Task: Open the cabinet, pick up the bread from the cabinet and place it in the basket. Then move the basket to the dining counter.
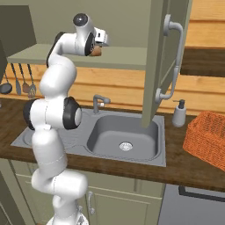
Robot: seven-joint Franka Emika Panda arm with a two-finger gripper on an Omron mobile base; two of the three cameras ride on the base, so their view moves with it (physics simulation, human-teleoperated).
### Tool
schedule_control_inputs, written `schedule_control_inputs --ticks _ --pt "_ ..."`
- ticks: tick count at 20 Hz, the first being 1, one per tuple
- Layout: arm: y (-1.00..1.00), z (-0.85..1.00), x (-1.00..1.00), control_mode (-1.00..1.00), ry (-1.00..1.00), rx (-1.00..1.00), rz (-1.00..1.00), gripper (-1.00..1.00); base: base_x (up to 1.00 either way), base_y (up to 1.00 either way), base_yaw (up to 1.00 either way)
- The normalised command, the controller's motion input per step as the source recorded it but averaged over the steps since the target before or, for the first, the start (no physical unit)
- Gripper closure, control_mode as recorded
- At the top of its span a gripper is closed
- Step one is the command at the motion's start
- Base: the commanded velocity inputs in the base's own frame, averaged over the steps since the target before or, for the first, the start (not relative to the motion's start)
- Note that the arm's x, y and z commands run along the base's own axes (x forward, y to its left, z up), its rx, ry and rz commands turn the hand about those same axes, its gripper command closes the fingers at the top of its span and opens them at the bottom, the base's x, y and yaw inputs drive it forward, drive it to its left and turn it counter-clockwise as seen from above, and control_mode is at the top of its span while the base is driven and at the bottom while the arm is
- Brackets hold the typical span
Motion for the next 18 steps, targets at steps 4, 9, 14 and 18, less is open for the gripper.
schedule_control_inputs --ticks 4,9,14,18 --pt "0.00 -0.02 -0.47 -1.00 -0.14 -0.02 0.05 1.00 0.00 0.00 0.00" --pt "0.00 0.00 -0.88 -1.00 -0.16 -0.07 0.01 1.00 0.00 0.00 0.00" --pt "-0.12 0.00 -1.00 -1.00 -0.07 -0.09 0.00 1.00 0.00 0.00 0.00" --pt "-0.36 0.00 -1.00 -1.00 -0.02 -0.05 -0.02 1.00 0.00 0.00 0.00"
